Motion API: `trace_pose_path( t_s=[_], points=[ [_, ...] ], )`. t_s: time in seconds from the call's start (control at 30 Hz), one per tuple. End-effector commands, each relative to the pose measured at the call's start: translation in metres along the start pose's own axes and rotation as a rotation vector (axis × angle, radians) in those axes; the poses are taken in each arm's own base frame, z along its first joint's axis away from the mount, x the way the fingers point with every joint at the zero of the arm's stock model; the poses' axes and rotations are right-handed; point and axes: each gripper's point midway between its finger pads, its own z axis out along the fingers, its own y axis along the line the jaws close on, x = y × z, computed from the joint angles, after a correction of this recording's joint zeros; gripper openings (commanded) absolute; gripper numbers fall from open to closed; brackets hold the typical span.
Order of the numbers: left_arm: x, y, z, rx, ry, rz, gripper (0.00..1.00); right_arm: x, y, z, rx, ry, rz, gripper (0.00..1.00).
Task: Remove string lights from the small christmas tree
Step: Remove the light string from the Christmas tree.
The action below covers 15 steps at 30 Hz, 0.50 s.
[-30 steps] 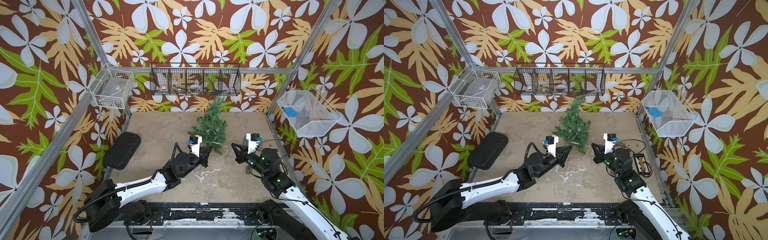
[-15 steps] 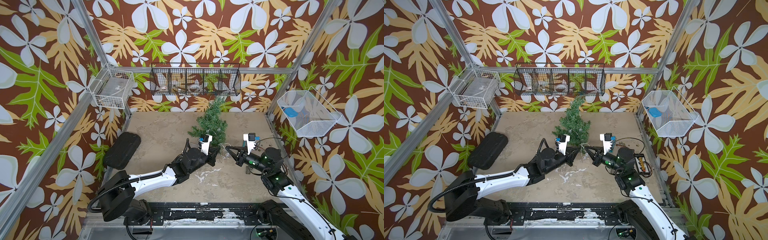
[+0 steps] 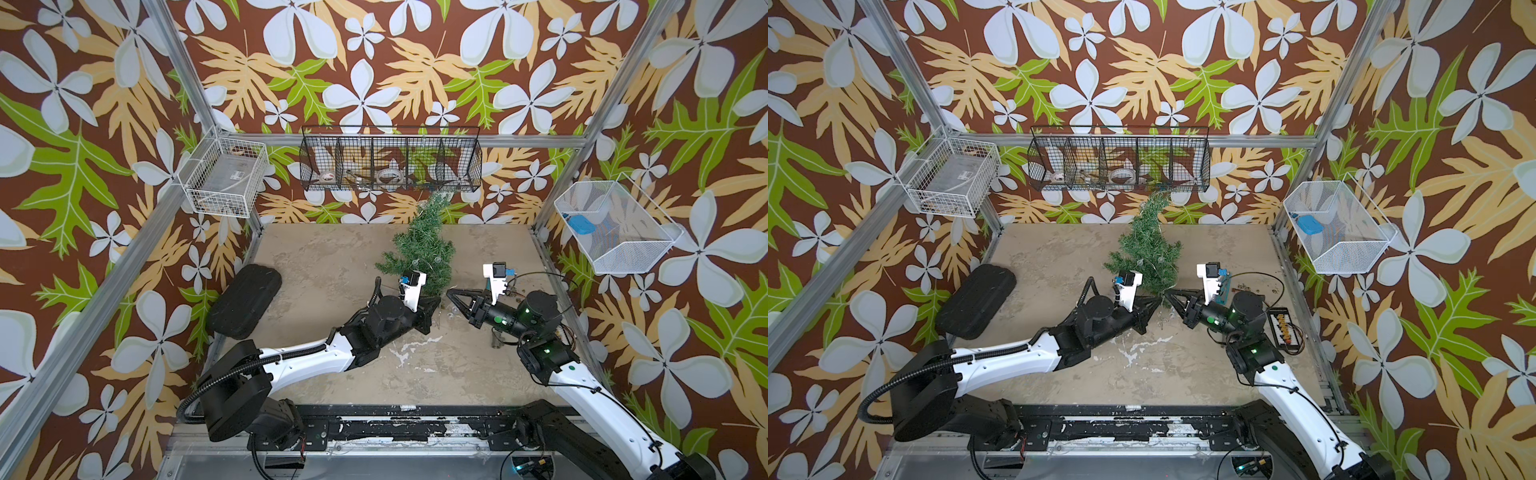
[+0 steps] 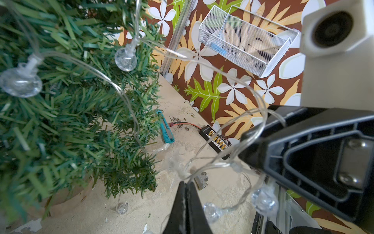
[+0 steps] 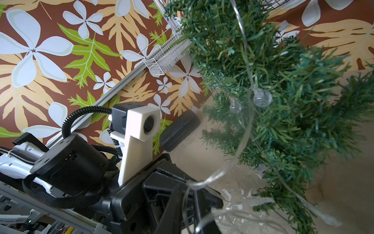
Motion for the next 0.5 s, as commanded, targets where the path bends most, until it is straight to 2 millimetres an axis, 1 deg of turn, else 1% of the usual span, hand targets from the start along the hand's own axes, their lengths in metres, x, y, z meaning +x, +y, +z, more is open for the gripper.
trace_pose_path(
  t_s=[0.0,0.23,0.37,0.43,0.47],
  points=[
    [-0.005,-0.005,0.0,0.017,-0.011,-0.021,0.0,-0.016,0.007,0.002,-0.023,-0.049,-0.022,0.17],
    [0.001,-0.01,0.003,0.031,0.006,-0.027,0.0,-0.02,-0.003,0.009,0.001,-0.061,0.0,0.18],
    [0.002,-0.012,0.002,0.034,0.006,-0.02,0.0,-0.023,-0.006,0.01,0.021,-0.069,0.007,0.17],
    [0.003,-0.012,0.001,0.035,0.006,-0.021,0.0,-0.024,-0.008,0.01,0.033,-0.071,0.01,0.13],
    [0.003,-0.012,0.001,0.036,0.004,-0.026,0.0,-0.024,-0.009,0.01,0.04,-0.07,0.012,0.07]
  ],
)
